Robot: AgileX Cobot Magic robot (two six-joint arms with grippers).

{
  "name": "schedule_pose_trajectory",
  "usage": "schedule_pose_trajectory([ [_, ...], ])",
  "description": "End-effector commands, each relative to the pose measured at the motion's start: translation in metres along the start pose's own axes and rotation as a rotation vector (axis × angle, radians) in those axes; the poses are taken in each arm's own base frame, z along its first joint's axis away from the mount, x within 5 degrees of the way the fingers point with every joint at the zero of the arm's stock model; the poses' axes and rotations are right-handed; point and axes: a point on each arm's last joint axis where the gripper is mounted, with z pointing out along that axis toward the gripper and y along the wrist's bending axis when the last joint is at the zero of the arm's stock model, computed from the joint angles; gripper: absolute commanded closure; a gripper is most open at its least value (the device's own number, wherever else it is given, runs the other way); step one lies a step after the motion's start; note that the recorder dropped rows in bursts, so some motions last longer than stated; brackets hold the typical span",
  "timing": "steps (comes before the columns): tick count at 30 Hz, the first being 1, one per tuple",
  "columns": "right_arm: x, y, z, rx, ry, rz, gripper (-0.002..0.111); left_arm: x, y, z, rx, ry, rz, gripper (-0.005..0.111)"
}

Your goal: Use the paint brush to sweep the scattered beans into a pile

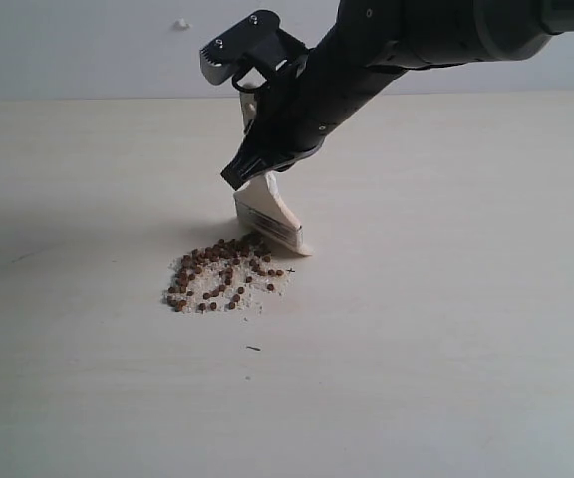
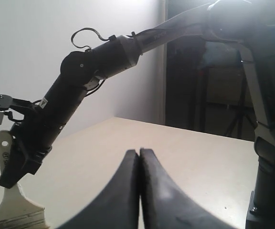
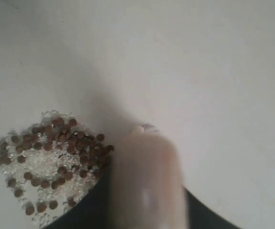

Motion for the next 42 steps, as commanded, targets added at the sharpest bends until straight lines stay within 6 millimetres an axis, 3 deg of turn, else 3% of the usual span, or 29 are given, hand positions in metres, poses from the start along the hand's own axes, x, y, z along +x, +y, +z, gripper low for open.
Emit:
schedule_pose_trajectory([
  [1,0.002,0.003,-0.005,-0.042,0.042,0.007,0.108,0.000,0.000,0.000,0.002,-0.003,-0.003,0.107],
  [11,-0.005,0.013,-0.006,-0.152,-0.034,0.019,0.108,0.000,0.000,0.000,0.002,-0.003,-0.003,0.107],
  [19,-0.006,0.008,-0.009,-0.095,-0.037,0.013,0.108,0.000,0.000,0.000,0.002,-0.003,-0.003,0.107],
  [31,-0.025,0.012,-0.059,-0.060,-0.145,-0.015,0.108,0.000,0.000,0.000,0.002,-0.003,-0.003,0.107],
  [36,-0.025,0.009,-0.060,-0.018,-0.146,-0.179,0.108,0.000,0.000,0.000,0.002,-0.003,-0.003,0.107],
  [42,-0.029,0.004,-0.046,0.027,-0.176,-0.369,0.108,0.000,0.000,0.000,0.002,-0.003,-0.003,0.107],
])
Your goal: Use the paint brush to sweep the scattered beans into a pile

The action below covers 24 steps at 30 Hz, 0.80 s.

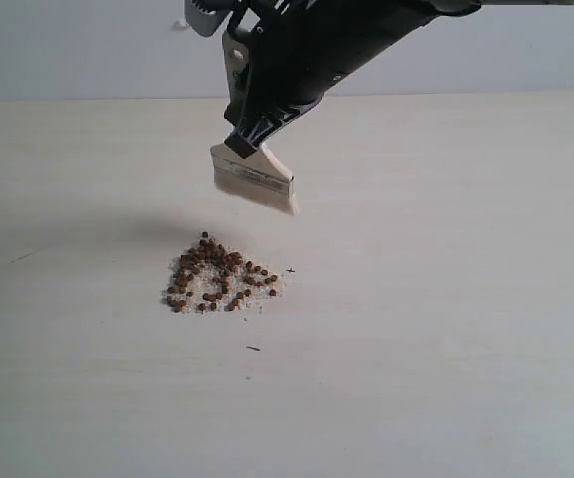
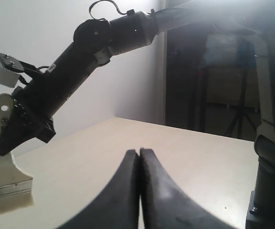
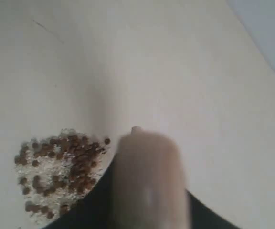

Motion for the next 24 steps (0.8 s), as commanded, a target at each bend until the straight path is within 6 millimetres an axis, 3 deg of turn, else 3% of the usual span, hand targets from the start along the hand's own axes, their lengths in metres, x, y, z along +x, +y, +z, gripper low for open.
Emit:
schedule_pose_trajectory([
  [1,-0.004,-0.007,0.013,0.021,-0.029,-0.128,0.108,0.000,0.000,0.000,0.002,-0.003,-0.003,0.107],
  [10,-0.014,-0.011,0.054,-0.145,-0.031,-0.221,0.108,0.000,0.000,0.000,0.002,-0.003,-0.003,0.107],
  [24,-0.007,-0.008,0.071,-0.251,0.012,-0.348,0.108,0.000,0.000,0.000,0.002,-0.003,-0.003,0.107],
])
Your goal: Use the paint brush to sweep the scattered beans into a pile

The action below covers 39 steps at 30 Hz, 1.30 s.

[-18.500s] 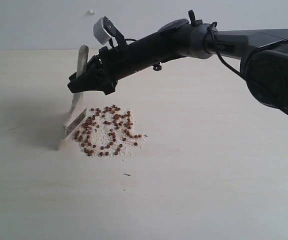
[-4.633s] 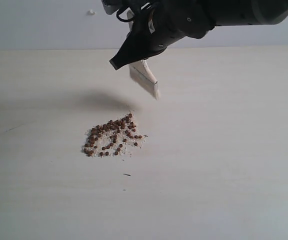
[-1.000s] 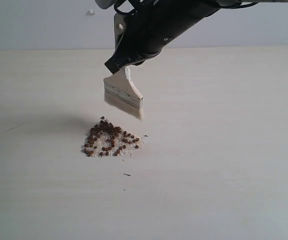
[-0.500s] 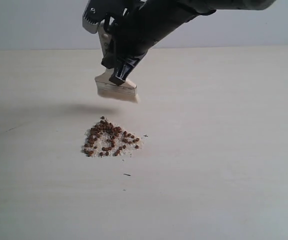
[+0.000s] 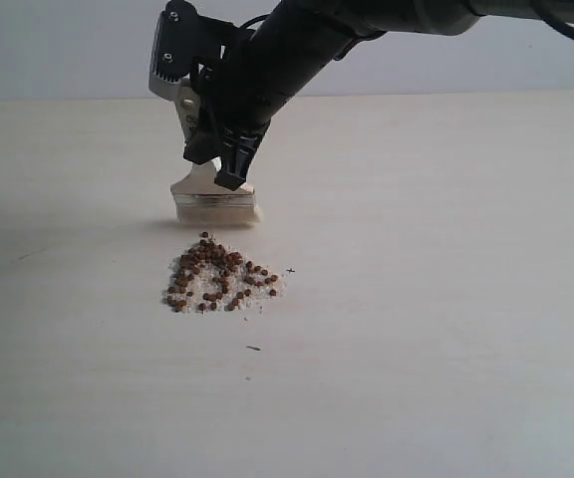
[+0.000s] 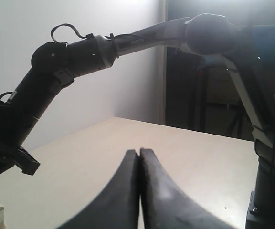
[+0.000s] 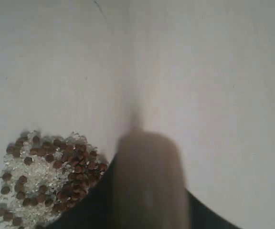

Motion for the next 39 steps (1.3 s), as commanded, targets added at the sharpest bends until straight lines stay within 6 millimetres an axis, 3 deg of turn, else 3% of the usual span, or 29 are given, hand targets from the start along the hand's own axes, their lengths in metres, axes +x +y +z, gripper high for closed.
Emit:
schedule_pose_trajectory([
  [1,0.003,0.003,0.003,-0.049,0.013,-0.019,0.108,0.000,0.000,0.000,0.002,-0.003,-0.003,0.107],
  [14,0.006,0.016,0.002,-0.201,0.036,-0.018,0.108,0.000,0.000,0.000,0.002,-0.003,-0.003,0.107],
  [19,0.003,0.011,0.001,-0.142,0.022,-0.020,0.108,0.000,0.000,0.000,0.002,-0.003,-0.003,0.107],
  [30,-0.013,0.002,-0.021,-0.038,-0.013,0.003,0.108,0.000,0.000,0.000,0.002,-0.003,-0.003,0.107],
  [39,-0.011,-0.011,-0.051,0.184,0.104,0.368,0.108,0.000,0.000,0.000,0.002,-0.003,-0.003,0.107],
])
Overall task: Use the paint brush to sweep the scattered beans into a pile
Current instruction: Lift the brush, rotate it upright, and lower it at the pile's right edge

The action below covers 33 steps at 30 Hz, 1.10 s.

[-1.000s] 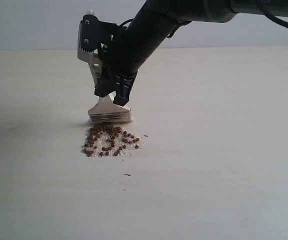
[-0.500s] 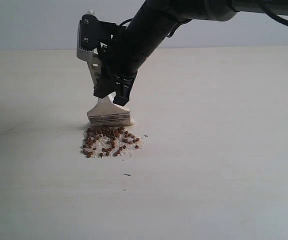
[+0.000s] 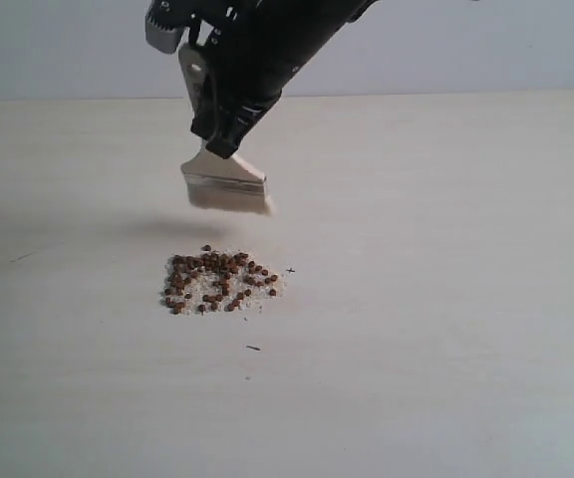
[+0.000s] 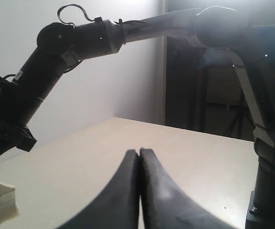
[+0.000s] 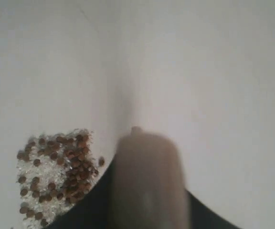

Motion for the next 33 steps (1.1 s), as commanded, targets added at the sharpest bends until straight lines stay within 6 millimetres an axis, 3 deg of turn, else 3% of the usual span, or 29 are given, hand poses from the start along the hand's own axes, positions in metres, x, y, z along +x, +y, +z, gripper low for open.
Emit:
schedule_pose_trajectory([
  [1,0.003,-0.010,-0.026,0.167,0.085,0.266,0.108,0.000,0.000,0.000,0.002,-0.003,-0.003,0.107],
  [5,0.004,-0.007,-0.046,0.250,0.058,0.396,0.108,0.000,0.000,0.000,0.002,-0.003,-0.003,0.107],
  [8,0.022,0.009,-0.065,0.333,0.020,0.629,0.108,0.000,0.000,0.000,0.002,-0.003,-0.003,0.107],
  [13,0.047,0.033,-0.064,0.364,-0.093,0.919,0.108,0.000,0.000,0.000,0.002,-0.003,-0.003,0.107],
  [17,0.041,0.054,-0.062,0.484,-0.032,0.973,0.108,0.000,0.000,0.000,0.002,-0.003,-0.003,0.107],
  [21,0.030,0.074,-0.067,0.771,0.006,0.941,0.108,0.000,0.000,0.000,0.002,-0.003,-0.003,0.107],
  [25,0.023,0.085,-0.061,0.742,-0.013,0.943,0.108,0.000,0.000,0.000,0.002,-0.003,-0.003,0.107],
  [33,0.029,0.093,-0.033,0.774,0.044,0.955,0.108,0.000,0.000,0.000,0.002,-0.003,-0.003,0.107],
])
